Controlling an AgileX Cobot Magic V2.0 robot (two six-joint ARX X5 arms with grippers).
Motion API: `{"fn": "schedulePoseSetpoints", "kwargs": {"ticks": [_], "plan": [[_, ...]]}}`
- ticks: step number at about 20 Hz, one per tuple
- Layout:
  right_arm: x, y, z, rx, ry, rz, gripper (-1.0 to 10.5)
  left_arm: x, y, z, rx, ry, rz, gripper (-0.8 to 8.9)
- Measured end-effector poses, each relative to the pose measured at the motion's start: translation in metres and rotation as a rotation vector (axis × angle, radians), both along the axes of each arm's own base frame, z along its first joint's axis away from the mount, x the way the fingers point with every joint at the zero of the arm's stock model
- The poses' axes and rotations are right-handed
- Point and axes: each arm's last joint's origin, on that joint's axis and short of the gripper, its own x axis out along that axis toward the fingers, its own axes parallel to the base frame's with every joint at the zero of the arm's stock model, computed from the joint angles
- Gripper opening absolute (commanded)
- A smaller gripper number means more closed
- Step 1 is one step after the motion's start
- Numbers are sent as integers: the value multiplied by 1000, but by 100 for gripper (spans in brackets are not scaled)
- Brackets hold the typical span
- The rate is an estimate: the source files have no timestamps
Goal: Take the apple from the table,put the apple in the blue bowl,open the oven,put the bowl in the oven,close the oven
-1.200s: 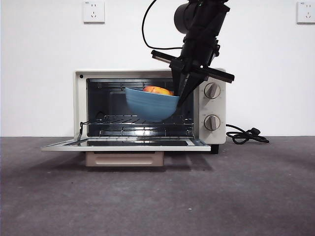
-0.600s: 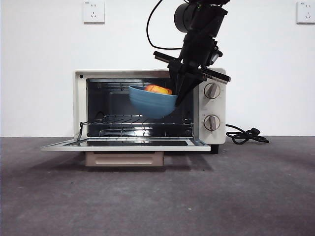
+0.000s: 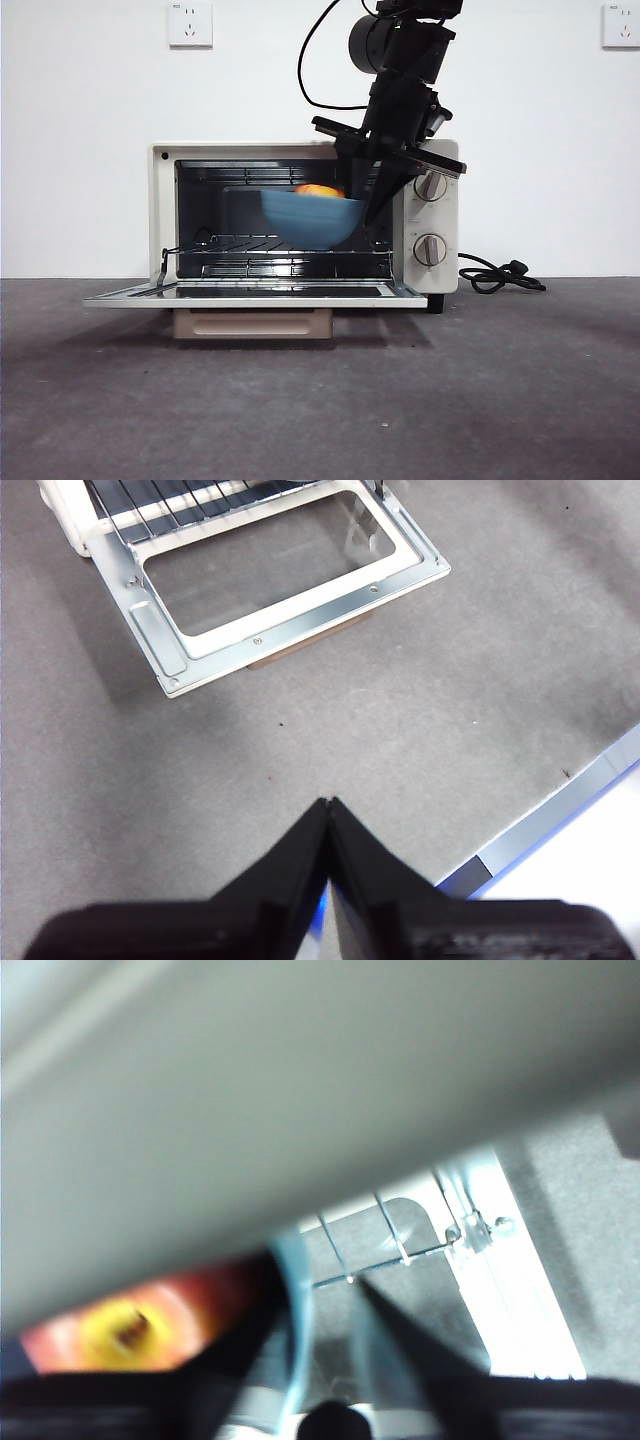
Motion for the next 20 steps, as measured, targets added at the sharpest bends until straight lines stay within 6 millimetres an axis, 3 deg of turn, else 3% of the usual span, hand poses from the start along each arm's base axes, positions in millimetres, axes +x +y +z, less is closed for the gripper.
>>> {"fn": "schedulePoseSetpoints", "kwargs": {"ticks": [7,20], "plan": [[1,5,6,-20,-58,4,194,0,0,0,1,2,0,-5],[-8,13,62,-82,-258,109,191,3,-1,-1,3,11,0,-5]]}}
